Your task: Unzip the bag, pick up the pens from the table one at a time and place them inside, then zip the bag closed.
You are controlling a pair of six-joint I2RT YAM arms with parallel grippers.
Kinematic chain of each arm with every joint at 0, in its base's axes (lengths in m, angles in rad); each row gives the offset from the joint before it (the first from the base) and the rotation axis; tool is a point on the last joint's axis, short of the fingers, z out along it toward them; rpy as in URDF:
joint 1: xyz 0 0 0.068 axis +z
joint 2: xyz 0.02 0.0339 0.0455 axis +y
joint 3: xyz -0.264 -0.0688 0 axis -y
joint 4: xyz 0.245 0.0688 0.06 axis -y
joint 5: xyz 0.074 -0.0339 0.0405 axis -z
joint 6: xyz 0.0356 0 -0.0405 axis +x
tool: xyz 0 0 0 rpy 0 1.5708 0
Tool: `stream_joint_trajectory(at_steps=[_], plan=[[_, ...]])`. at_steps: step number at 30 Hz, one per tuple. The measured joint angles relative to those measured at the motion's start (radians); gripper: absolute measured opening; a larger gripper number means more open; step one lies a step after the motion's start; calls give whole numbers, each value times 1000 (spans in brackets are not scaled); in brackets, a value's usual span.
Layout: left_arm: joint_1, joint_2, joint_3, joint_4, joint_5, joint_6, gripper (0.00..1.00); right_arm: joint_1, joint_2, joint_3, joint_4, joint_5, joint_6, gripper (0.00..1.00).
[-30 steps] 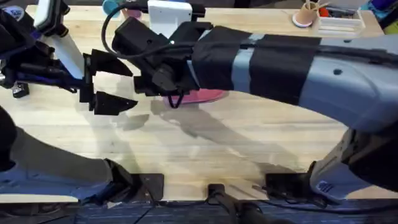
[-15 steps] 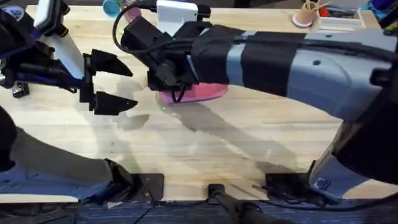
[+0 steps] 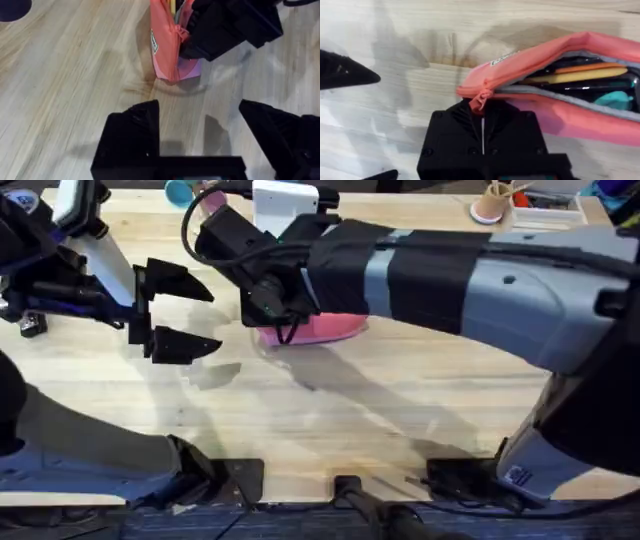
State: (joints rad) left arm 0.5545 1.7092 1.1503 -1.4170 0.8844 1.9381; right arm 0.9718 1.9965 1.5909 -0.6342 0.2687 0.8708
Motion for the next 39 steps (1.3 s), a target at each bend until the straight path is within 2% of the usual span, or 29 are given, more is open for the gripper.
stream_joint_trajectory(at_steps=[8, 15, 24, 27, 31, 39], plan=[[0, 0, 0, -2, 13, 0, 993, 0, -12, 0, -35, -11, -107, 31], [0, 0, 0, -45, 66, -1, 993, -4, -107, 0, -47, -23, -225, 31], [-11, 0, 0, -28, 81, -1, 993, -5, -152, 0, -48, -30, -278, 31], [-47, 0, 0, -8, 84, -1, 993, -5, -152, 0, -48, -30, -294, 31], [-122, 0, 0, 39, 88, -15, 993, -6, -152, 0, -48, -30, -303, 31], [-267, 21, 0, 152, 120, -168, 993, -33, -152, 0, -48, -31, -303, 31]])
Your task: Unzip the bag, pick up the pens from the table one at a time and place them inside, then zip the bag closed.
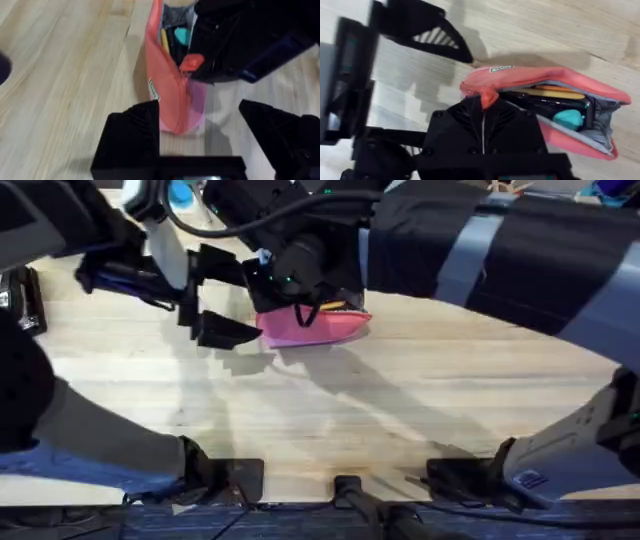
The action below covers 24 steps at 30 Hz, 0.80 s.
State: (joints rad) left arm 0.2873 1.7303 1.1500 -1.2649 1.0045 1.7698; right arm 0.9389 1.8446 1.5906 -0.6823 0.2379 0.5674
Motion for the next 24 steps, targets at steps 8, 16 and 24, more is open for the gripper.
stream_joint_trajectory(at_steps=[8, 16, 24], plan=[[-48, 102, 0, 61, 65, -61, 993, -7, 0, 0, 7, -3, 0, 31], [-48, 175, 0, 73, 118, -90, 895, -14, 0, 0, 27, -8, 0, 31], [-48, 175, 0, 78, 126, -98, 337, -31, 0, 0, 27, -15, 0, 31]])
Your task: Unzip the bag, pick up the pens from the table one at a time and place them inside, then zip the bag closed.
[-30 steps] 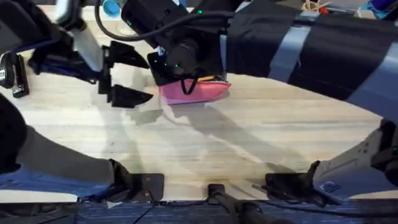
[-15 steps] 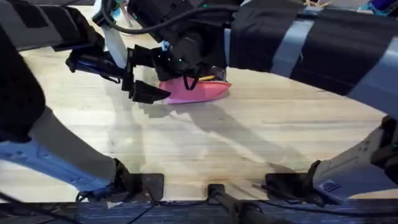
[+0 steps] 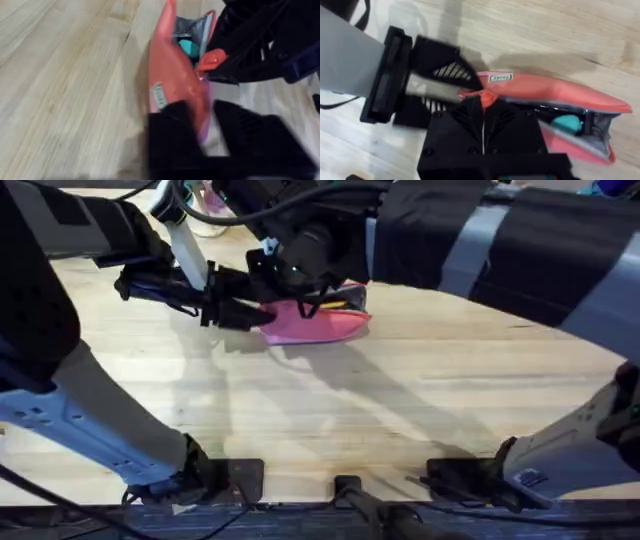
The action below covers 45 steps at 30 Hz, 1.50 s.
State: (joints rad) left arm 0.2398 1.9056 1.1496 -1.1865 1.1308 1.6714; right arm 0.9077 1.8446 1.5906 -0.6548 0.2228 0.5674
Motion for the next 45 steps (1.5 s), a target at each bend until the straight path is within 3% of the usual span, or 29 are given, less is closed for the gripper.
stream_joint_trajectory(at_steps=[2, 4, 14, 23, 36, 41, 45], plan=[[0, 0, 0, 6, -2, 4, 84, -1, 0, 0, -11, -3, 0, 31], [0, 0, 0, 5, -5, 2, 47, -5, 0, 0, -26, -3, -3, 31], [0, 0, 0, 6, -8, 2, 43, -99, 0, 0, -171, -9, -40, 31], [-1, 0, 0, 5, -9, 0, 43, -266, 0, 0, -265, -27, -117, 33], [-13, 0, 0, 6, -4, 0, 43, -485, 0, 0, -309, -67, -137, 33], [-9, 0, -1, 5, -13, 0, 42, -564, 9, 0, -335, -6, -143, 32], [-8, 0, -1, 5, -14, 0, 42, -578, 54, 0, -340, 0, -145, 32]])
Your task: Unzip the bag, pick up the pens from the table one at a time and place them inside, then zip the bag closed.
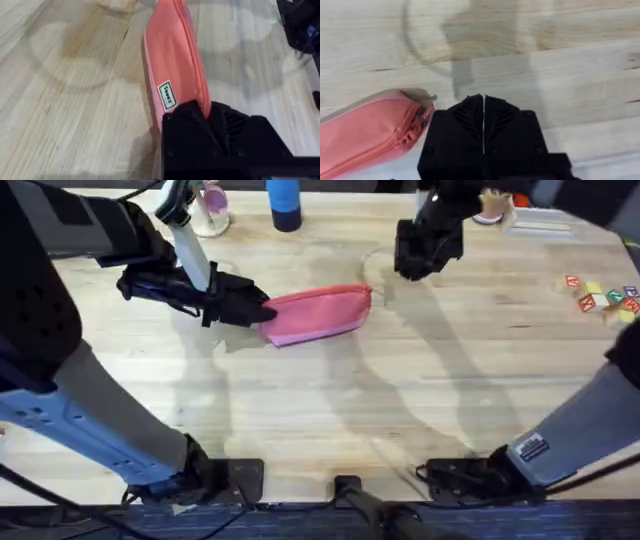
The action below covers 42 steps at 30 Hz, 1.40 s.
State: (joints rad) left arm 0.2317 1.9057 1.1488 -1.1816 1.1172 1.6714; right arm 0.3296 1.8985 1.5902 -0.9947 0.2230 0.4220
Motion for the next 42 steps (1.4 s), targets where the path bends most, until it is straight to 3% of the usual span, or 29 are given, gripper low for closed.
stream_joint_trajectory(at_steps=[16, 22, 23, 29, 30, 37, 40, 42], plan=[[0, 0, 0, 0, -2, 0, 42, 10, 57, -79, 23, -6, -11, 32], [0, 0, 0, 0, -2, 0, 42, 15, -84, -79, 37, -10, -96, 37], [0, 0, 0, 0, -2, 0, 42, 17, -106, -79, 37, -10, -110, 68], [0, 0, 0, 0, -2, 0, 42, 45, -231, -79, 37, -11, -176, 905], [0, 0, 0, 0, -2, 0, 42, 49, -245, -79, 36, -10, -184, 974], [0, 0, 0, 0, -3, 0, 83, 52, -287, -79, 36, -10, -196, 997], [1, 0, 0, -8, -1, 0, 283, 52, -287, -79, 36, -10, -196, 996], [3, 0, 0, -8, 2, 0, 576, 52, -287, -79, 37, -11, -196, 997]])
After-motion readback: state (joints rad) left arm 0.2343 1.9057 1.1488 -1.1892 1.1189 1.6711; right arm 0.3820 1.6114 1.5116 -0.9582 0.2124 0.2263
